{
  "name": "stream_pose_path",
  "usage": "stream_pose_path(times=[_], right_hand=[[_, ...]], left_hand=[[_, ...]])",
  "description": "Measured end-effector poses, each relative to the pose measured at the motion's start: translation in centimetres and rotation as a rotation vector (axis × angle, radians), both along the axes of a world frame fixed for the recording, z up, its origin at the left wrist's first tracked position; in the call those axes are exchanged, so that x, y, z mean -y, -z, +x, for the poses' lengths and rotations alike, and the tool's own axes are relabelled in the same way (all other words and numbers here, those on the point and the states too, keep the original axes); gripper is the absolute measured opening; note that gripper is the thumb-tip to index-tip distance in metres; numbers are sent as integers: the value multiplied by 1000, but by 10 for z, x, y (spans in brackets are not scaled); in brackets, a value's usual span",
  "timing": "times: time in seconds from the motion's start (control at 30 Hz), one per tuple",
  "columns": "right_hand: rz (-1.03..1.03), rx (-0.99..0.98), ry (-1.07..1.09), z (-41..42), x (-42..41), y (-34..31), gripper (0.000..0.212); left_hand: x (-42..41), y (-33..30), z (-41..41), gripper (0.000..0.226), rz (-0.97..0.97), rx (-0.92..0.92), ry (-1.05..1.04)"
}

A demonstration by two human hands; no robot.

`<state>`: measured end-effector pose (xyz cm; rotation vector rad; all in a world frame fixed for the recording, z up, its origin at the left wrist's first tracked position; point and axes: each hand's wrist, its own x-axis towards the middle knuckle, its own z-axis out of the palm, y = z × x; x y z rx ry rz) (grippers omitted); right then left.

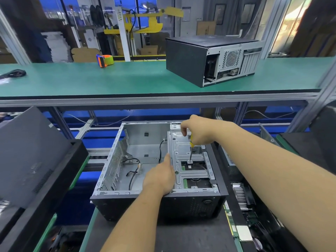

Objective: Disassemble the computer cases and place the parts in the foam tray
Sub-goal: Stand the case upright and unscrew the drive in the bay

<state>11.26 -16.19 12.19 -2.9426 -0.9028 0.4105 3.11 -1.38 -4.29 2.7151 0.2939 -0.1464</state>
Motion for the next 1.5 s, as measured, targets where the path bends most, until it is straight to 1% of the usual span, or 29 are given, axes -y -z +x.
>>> stream_pose_path(times=[0.03,0.13,0.2,0.27,0.33,0.43,0.47,0.53,0.6,0.7,0.73,0.87,0.9,1.0,1.07,1.1,1.13,1.17,1.27,1.33,1.43,1.5], right_hand=[[-9,17,20,-1,0,1,22],[-110,126,114,-3,-2,3,32],[-167,220,121,-4,-3,4,24],[-189,250,91,-3,-3,6,13],[-135,220,60,-1,-1,7,8],[44,93,31,-1,1,4,20],[71,49,24,-2,1,3,25],[50,6,25,-4,1,2,28],[-36,52,48,-5,-1,1,19],[-107,115,130,-6,-2,-1,34],[-100,131,140,-6,-3,-2,33],[-58,127,101,-5,-2,0,13],[-28,114,88,-4,-1,0,11],[58,49,40,-5,2,-3,19],[67,9,18,-7,2,-3,26],[54,10,22,-7,1,-2,23],[35,28,37,-8,0,-1,18],[16,54,63,-9,-1,0,17],[-50,140,144,-10,-3,-1,32],[-83,167,120,-9,-3,-1,25],[-44,112,67,-7,1,-1,13],[10,64,32,-7,4,-3,16]], left_hand=[[0,-1,0,57,-8,3,3],[1,-3,-2,56,-21,9,10],[1,-4,-4,55,-25,11,12],[2,-4,-4,55,-20,15,14],[2,-3,-4,55,-2,18,27],[2,-3,-3,56,6,15,34],[2,-3,-2,56,2,12,32],[1,-2,-2,56,-3,2,32],[0,-1,-1,57,-17,-4,39],[-1,0,0,57,-59,-15,53],[-1,0,1,57,-69,-18,57],[-2,0,1,59,-99,-28,67],[-2,0,2,59,-110,-30,70],[-2,0,2,59,-125,-32,74],[-2,0,3,59,-123,-32,75],[-2,0,2,59,-123,-33,74],[-2,0,2,59,-125,-34,72],[-2,0,2,60,-128,-33,71],[-2,1,3,60,-128,-26,73],[-2,0,3,59,-121,-20,80],[-1,0,2,61,-99,-18,81],[-1,0,3,59,-95,-9,83]])
